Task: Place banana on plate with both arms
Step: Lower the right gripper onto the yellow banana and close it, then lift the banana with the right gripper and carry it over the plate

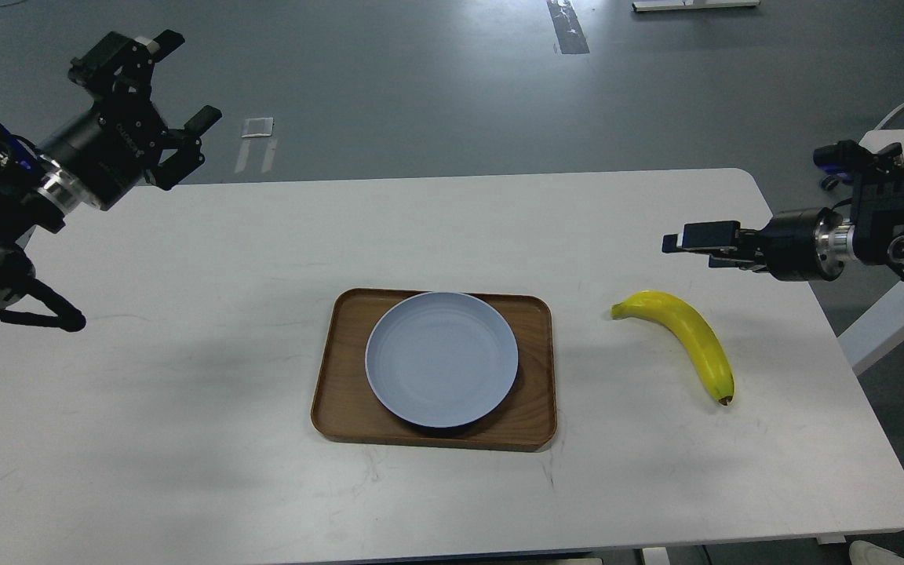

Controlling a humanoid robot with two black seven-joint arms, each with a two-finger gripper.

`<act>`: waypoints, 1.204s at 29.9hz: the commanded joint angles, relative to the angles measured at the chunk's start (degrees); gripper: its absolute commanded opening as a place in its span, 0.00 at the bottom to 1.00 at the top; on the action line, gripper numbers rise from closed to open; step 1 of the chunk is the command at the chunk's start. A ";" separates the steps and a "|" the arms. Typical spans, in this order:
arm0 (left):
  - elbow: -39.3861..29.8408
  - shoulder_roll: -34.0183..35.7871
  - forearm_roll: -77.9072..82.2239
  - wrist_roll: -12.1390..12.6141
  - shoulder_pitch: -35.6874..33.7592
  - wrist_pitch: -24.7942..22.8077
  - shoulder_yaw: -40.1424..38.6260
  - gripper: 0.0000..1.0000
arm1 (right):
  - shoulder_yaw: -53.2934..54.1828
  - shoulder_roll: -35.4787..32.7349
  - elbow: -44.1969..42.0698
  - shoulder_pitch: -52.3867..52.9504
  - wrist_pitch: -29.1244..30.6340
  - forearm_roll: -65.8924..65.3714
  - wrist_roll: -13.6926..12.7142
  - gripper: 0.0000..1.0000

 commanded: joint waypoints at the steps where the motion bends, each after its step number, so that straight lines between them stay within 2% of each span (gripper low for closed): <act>1: 0.08 -0.13 -1.16 0.01 2.05 0.00 -0.45 0.99 | -7.81 3.96 -1.55 2.43 -0.02 -2.63 -0.01 1.00; 5: 0.08 -0.83 -1.61 0.01 4.25 0.00 -1.15 0.99 | -15.63 8.19 -5.77 2.70 -1.38 -2.81 -0.01 1.00; 14: 0.08 -1.89 -1.61 0.01 5.05 0.00 -1.24 0.99 | -20.05 11.01 -7.62 2.09 -3.67 -2.81 -0.01 0.99; 20: 0.17 -2.59 -1.52 0.01 5.14 0.00 -1.94 0.99 | -20.14 11.89 -7.18 1.82 -3.67 -2.72 -0.01 0.90; 26: 0.17 -2.59 -1.52 0.01 5.22 0.00 -2.12 0.99 | -20.31 12.50 -6.92 0.68 -3.67 -2.72 -0.01 0.64; 27: 0.25 -2.59 -1.61 0.01 5.22 0.00 -2.12 0.99 | -20.31 12.59 -6.92 0.59 -3.58 -2.72 -0.01 0.53; 28: 0.26 -2.59 -1.52 0.01 5.22 0.00 -2.12 0.99 | -20.31 12.59 -6.92 0.59 -3.58 -2.72 -0.01 0.47; 29: 0.26 -2.59 -1.61 0.01 5.22 0.00 -2.21 0.99 | -20.40 12.59 -6.83 0.59 -3.50 -2.72 -0.01 0.33; 30: 0.26 -2.59 -1.61 0.01 5.22 0.00 -2.21 0.99 | -20.49 12.59 -6.74 0.59 -3.50 -2.72 -0.01 0.25; 36: 0.26 -2.59 -1.52 0.01 5.22 0.00 -2.21 0.99 | -20.58 12.07 -5.69 2.52 -3.50 -2.64 -0.01 0.15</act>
